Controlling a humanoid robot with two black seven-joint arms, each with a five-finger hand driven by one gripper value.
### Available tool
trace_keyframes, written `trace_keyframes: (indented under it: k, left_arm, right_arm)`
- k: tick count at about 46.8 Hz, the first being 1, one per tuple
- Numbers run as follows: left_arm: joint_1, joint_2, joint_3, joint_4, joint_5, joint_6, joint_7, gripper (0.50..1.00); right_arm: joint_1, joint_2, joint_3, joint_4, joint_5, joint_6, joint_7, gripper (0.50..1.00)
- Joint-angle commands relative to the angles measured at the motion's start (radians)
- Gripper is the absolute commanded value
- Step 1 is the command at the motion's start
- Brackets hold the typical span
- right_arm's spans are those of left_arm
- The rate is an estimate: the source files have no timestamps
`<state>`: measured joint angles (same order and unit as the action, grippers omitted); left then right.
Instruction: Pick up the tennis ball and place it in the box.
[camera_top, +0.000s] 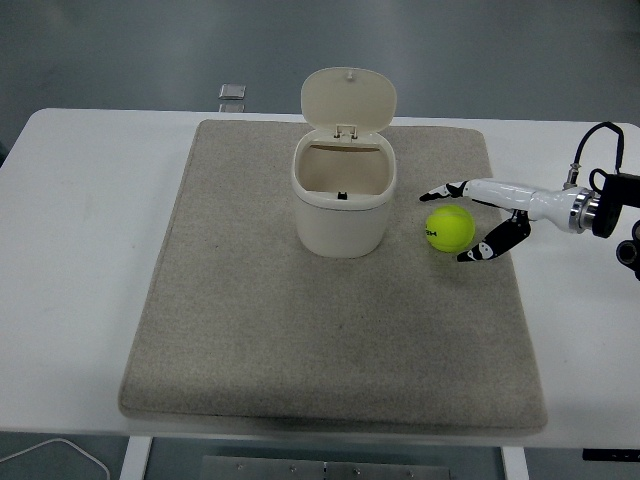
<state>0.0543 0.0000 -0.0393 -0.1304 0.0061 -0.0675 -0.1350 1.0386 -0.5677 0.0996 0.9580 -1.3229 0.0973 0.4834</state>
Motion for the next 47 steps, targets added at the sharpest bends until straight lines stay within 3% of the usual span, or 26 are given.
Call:
trace_keyframes:
  k: [1, 17, 23, 34, 47]
  left_arm:
    - [-0.001, 0.0, 0.001, 0.0, 0.0, 0.0, 0.0, 0.992]
    - [-0.001, 0.0, 0.001, 0.0, 0.0, 0.0, 0.0, 0.992]
    - [-0.001, 0.0, 0.001, 0.0, 0.0, 0.0, 0.0, 0.992]
    - [-0.001, 0.0, 0.001, 0.0, 0.0, 0.0, 0.0, 0.992]
    - [0.001, 0.0, -0.001, 0.0, 0.0, 0.0, 0.0, 0.992]
  right_arm:
    - [-0.002, 0.002, 0.0, -0.005, -0.002, -0.013, -0.002, 0.873]
    - [-0.003, 0.002, 0.002, -0.016, -0.006, -0.016, -0.003, 0.752]
    - [-0.003, 0.003, 0.002, -0.016, -0.006, -0.016, -0.003, 0.682]
    - [0.0, 0.015, 0.002, -0.015, -0.004, -0.014, -0.002, 0.639]
    - [0.006, 0.015, 0.002, -0.004, -0.002, -0.016, 0.006, 0.5]
